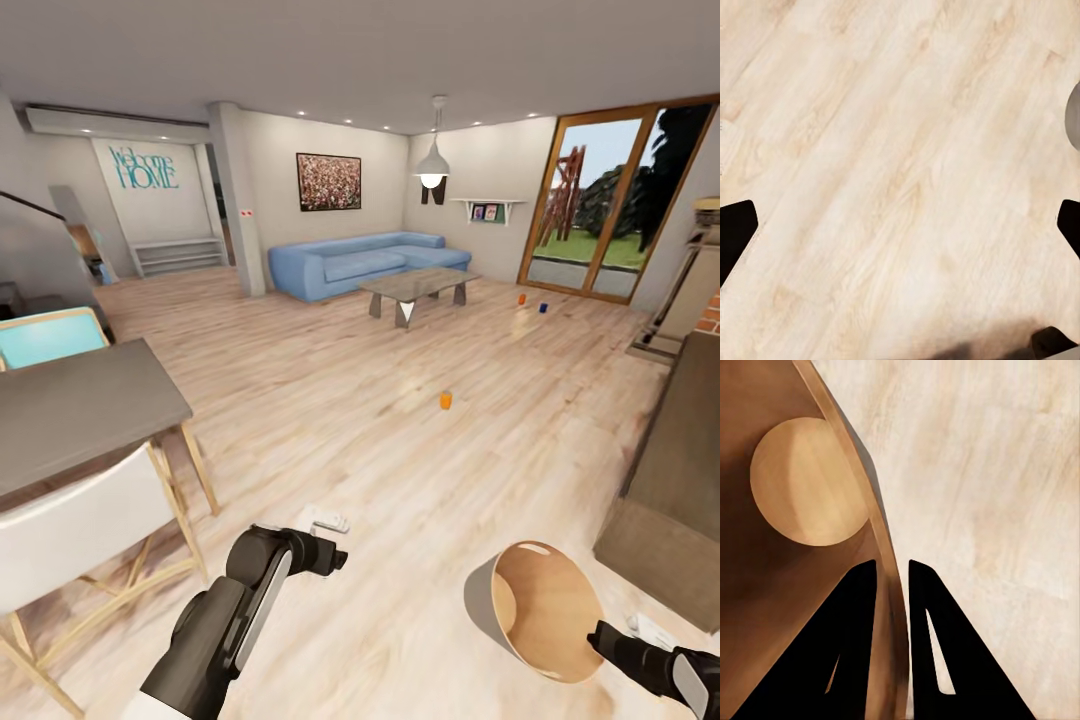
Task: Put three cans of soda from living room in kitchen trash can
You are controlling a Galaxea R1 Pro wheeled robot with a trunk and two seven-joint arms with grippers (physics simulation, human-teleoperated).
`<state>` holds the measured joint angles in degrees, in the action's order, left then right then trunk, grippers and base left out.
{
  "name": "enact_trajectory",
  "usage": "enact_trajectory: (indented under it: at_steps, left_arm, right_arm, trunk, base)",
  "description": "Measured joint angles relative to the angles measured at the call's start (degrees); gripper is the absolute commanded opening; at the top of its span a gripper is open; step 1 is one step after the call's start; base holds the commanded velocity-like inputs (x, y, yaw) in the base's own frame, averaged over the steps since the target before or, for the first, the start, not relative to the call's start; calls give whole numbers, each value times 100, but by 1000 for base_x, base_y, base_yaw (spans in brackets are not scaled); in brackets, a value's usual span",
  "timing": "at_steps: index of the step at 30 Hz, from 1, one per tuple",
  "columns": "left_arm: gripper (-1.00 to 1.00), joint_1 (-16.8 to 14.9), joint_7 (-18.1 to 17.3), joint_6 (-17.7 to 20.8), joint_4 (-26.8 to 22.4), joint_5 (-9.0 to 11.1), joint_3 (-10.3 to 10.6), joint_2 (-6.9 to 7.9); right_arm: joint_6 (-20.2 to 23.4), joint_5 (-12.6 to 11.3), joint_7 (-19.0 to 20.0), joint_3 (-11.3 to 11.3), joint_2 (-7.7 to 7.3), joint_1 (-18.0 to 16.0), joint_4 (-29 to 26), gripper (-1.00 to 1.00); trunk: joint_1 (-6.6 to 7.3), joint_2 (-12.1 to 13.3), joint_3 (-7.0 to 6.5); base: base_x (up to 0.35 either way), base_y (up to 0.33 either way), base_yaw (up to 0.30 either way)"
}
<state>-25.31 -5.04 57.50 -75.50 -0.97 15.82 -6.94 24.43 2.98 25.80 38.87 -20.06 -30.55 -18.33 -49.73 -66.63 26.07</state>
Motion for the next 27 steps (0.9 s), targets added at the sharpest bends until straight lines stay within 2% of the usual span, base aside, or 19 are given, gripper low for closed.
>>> enact_trajectory:
  at_steps: [19, 27]
  left_arm:
    - [100, 0, 3, -88, 161, 0, 2, -14]
    - [100, 0, 3, -94, 166, 0, 90, -16]
  right_arm:
    - [-6, 1, -3, 3, 3, -1, 0, -100]
    - [-7, 3, 9, 3, -5, 0, 0, -100]
  trunk:
    - [0, 0, 0]
    - [0, 0, 0]
  base:
    - [344, 0, 0]
    - [344, 0, 0]
